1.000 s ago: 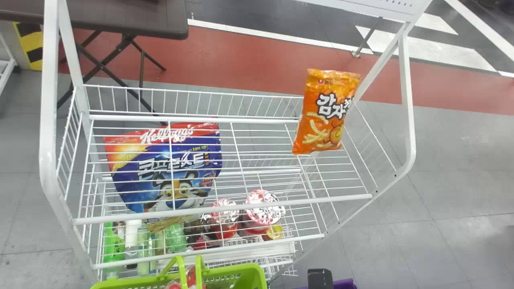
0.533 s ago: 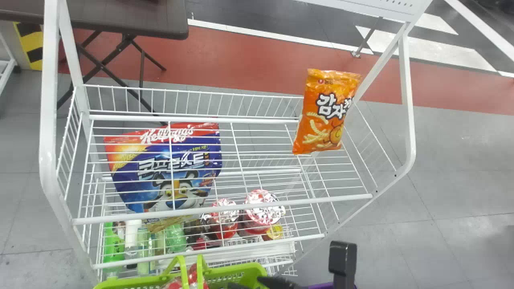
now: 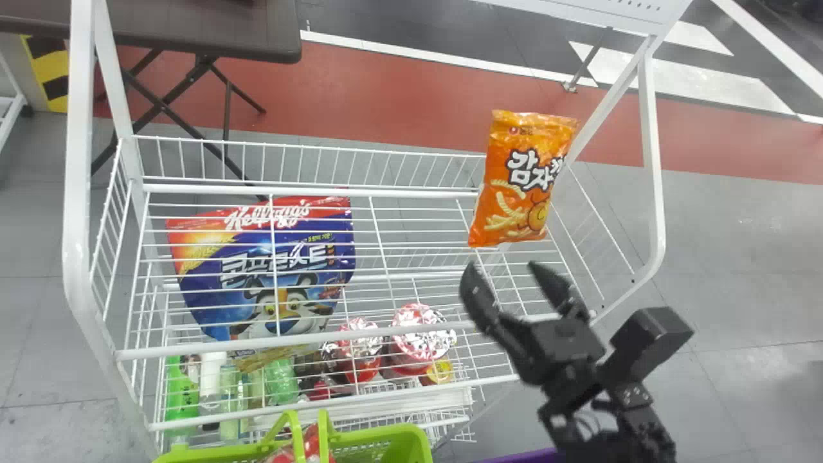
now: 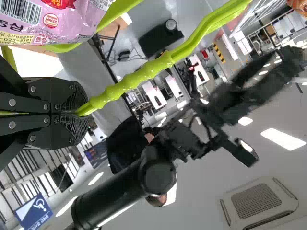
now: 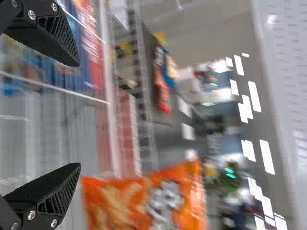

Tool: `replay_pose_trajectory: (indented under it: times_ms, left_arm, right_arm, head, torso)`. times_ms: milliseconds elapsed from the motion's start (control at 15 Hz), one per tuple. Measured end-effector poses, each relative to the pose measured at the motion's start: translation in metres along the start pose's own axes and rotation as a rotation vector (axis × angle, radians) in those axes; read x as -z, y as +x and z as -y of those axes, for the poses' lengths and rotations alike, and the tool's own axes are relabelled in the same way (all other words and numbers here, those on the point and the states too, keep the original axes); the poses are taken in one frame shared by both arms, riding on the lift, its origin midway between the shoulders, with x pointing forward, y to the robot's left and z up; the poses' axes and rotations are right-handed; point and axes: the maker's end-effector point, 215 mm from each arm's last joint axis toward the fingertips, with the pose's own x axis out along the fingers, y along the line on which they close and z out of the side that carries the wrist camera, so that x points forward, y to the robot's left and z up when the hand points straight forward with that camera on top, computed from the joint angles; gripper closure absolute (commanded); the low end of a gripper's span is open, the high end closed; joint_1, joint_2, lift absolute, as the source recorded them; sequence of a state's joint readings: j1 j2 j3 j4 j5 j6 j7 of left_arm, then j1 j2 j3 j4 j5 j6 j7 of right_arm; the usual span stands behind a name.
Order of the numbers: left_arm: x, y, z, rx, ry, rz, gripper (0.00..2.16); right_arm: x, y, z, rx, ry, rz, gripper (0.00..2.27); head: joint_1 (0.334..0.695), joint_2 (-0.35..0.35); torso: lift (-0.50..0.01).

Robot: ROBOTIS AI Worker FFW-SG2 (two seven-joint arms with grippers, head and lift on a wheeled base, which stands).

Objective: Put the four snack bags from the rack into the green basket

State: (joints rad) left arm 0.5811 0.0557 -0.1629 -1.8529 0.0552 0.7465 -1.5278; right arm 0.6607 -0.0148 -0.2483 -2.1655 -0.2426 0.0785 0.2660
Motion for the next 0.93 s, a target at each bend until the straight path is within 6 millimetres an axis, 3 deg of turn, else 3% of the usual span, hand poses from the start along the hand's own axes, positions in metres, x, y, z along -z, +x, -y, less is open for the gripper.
replay_pose_trajectory:
  times_ms: [333,467,667,933]
  left_arm:
    - [0.002,-0.002,0.001,0.000,-0.005,-0.009,2.13]
    - [0.003,-0.003,0.001,0.000,-0.009,-0.012,2.13]
    - [0.005,-0.004,-0.002,-0.003,-0.012,-0.010,2.13]
    - [0.003,-0.004,-0.002,0.001,-0.003,-0.005,2.13]
  right_arm:
    - [-0.037,0.074,0.100,0.192,-0.085,0.104,0.06]
    - [-0.043,0.102,0.124,0.203,-0.110,0.100,0.06]
    - [-0.044,0.121,0.131,0.191,-0.124,0.109,0.06]
    - [-0.024,0.144,0.135,0.213,-0.140,0.059,0.08]
  head:
    - [0.695,-0.350]
    - [0.695,-0.350]
    - [0.695,-0.350]
    - [0.695,-0.350]
  torso:
    - [-0.006]
    - [-0.006]
    - [-0.006]
    - [-0.006]
